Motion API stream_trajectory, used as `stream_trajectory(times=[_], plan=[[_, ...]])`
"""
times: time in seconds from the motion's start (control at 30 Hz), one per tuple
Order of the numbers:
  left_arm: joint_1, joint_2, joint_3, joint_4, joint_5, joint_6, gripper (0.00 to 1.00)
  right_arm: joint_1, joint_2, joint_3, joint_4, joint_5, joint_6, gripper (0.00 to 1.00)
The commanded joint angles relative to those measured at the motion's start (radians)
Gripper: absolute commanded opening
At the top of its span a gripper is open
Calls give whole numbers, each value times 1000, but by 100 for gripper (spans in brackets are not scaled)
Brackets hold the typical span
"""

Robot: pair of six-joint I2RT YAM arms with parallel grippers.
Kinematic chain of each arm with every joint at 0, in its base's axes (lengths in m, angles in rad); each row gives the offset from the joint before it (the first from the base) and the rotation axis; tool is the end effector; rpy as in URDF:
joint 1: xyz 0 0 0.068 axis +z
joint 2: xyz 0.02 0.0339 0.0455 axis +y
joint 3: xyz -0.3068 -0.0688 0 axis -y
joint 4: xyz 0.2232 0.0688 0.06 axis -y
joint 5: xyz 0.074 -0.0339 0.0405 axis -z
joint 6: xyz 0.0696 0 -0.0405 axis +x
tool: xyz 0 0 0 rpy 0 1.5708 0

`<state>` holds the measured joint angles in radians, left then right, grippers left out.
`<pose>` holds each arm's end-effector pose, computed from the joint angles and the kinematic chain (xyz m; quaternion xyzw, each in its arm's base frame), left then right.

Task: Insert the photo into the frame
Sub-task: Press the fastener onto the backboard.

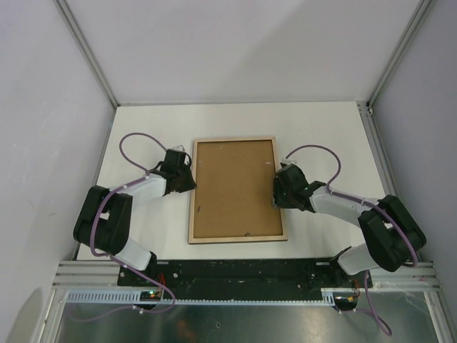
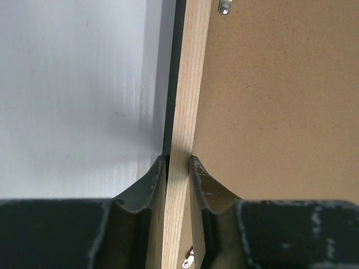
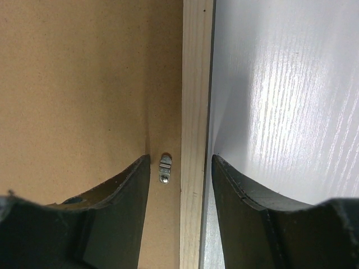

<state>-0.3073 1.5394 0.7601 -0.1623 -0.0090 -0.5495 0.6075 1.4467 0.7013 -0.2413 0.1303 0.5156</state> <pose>0.2822 -0.0889 0.1899 -0.1163 0.9438 -0.1247 0.2832 0.2232 0.1442 0.1913 -0.0252 0.9555 0.1002 0.2764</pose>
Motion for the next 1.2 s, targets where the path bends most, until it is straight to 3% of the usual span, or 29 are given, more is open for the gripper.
stream_trajectory(times=[0.0,0.3,0.63,1.07,1.17], plan=[[4,19,-12,32,-23,-15,14,16,-23,-33,-44,2,-9,52],[2,20,-12,33,-23,-17,13,18,-38,-58,-38,6,-1,48],[4,24,-11,33,-20,-16,11,18,8,-59,7,1,15,36],[4,30,-5,33,-19,-15,8,16,-12,-59,-12,16,16,2],[5,30,-6,33,-20,-15,8,14,-22,-59,-11,3,27,0]])
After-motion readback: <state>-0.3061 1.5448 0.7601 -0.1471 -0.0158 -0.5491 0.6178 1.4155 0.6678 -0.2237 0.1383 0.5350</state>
